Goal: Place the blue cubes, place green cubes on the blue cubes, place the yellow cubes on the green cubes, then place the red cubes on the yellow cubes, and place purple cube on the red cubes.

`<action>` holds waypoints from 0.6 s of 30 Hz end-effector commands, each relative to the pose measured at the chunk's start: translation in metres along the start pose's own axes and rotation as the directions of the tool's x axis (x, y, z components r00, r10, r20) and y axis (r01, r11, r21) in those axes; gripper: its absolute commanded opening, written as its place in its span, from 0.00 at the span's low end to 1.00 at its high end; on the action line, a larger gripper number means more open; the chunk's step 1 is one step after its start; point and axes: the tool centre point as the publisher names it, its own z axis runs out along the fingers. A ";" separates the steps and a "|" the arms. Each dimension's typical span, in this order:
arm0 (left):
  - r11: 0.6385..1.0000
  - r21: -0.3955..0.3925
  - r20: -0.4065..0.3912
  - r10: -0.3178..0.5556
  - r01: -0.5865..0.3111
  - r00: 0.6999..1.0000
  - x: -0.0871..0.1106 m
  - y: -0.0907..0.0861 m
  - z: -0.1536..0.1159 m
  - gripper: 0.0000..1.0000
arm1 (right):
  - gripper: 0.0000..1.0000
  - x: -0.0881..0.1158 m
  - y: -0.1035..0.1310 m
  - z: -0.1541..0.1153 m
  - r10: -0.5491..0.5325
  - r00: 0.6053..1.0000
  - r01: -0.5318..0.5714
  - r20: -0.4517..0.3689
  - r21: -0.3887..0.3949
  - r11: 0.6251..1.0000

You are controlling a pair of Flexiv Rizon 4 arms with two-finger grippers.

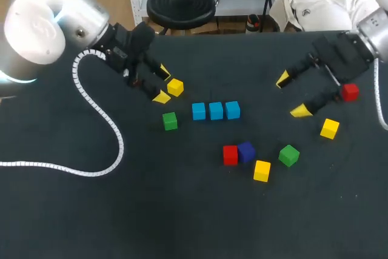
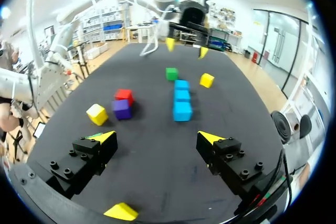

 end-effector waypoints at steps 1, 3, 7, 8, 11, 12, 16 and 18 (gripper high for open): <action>1.000 0.002 -0.003 -0.001 0.001 1.000 0.000 0.001 0.000 1.00 | 1.00 -0.004 0.026 -0.003 -0.036 0.999 0.036 -0.031 -0.024 0.999; 1.000 0.002 -0.003 -0.001 0.001 1.000 0.000 0.001 0.000 1.00 | 1.00 -0.003 0.036 -0.001 -0.059 0.997 0.057 -0.040 -0.051 0.997; 1.000 0.002 -0.003 -0.001 0.001 1.000 0.000 0.001 0.000 1.00 | 1.00 0.001 0.053 0.005 -0.067 0.997 0.063 -0.050 -0.075 0.995; 1.000 0.002 -0.003 -0.001 0.001 1.000 0.000 0.001 0.000 1.00 | 1.00 0.002 0.058 0.007 -0.068 0.996 0.064 -0.050 -0.083 0.995; 1.000 0.002 -0.003 -0.001 0.001 1.000 0.000 0.001 0.000 1.00 | 1.00 0.005 0.072 0.017 -0.074 0.996 0.068 -0.039 -0.132 0.989; 1.000 0.002 -0.003 -0.001 0.001 1.000 0.000 0.001 0.000 1.00 | 1.00 0.006 0.077 0.020 -0.074 0.997 0.067 -0.037 -0.147 0.987; 1.000 0.002 -0.003 -0.001 0.001 1.000 0.000 0.001 0.000 1.00 | 1.00 0.010 0.097 0.027 -0.093 0.996 0.089 -0.012 -0.191 0.978; 1.000 0.002 -0.003 -0.001 0.001 1.000 0.000 0.001 0.000 1.00 | 1.00 0.010 0.106 0.028 -0.110 0.994 0.107 -0.005 -0.209 0.972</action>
